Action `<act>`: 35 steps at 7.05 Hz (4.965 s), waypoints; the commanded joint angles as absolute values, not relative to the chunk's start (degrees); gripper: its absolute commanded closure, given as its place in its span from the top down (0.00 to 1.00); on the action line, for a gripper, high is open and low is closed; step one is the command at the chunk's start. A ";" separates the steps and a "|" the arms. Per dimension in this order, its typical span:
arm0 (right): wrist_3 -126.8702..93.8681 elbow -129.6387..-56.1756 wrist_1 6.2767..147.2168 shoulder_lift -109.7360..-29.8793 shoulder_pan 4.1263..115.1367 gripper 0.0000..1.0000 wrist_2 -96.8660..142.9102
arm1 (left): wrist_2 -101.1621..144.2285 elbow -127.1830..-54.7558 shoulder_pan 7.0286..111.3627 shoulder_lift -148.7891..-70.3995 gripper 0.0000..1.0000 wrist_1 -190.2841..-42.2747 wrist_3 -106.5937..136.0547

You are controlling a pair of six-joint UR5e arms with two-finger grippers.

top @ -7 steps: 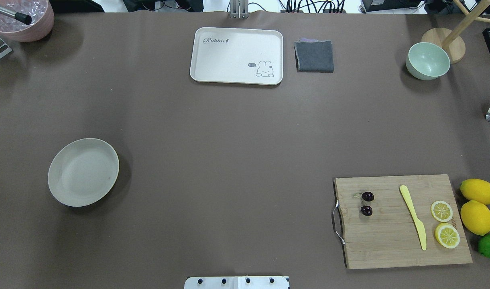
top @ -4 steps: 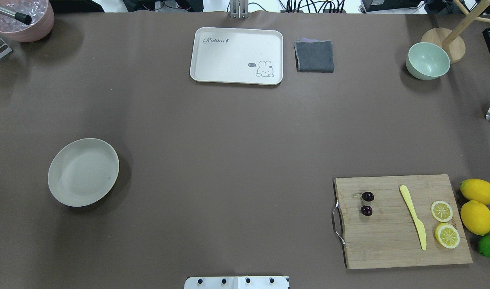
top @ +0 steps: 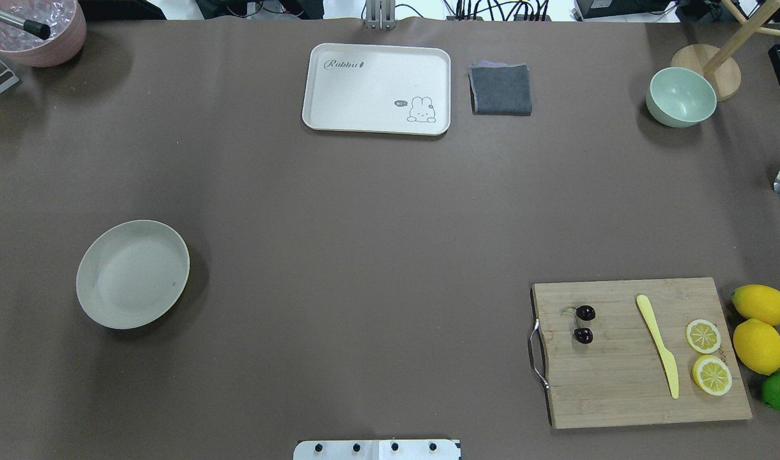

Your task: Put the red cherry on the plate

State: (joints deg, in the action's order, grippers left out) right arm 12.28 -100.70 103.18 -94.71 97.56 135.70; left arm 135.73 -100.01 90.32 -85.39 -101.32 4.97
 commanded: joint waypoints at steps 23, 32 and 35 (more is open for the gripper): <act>10.90 -101.34 103.18 -95.19 97.56 1.00 136.85 | 131.16 -92.89 53.29 -85.15 0.00 -153.74 53.61; 8.72 -108.26 103.27 -95.54 97.04 1.00 140.44 | 98.56 -97.39 25.08 -117.16 0.00 -120.06 78.13; -2.15 -115.38 103.27 -93.70 90.38 1.00 140.54 | 97.82 -95.63 23.47 -116.98 0.00 -119.97 78.14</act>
State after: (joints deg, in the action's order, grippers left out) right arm 2.69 -112.50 103.27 -94.78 93.21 140.45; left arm 98.05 -96.27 23.89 -117.10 -119.99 78.16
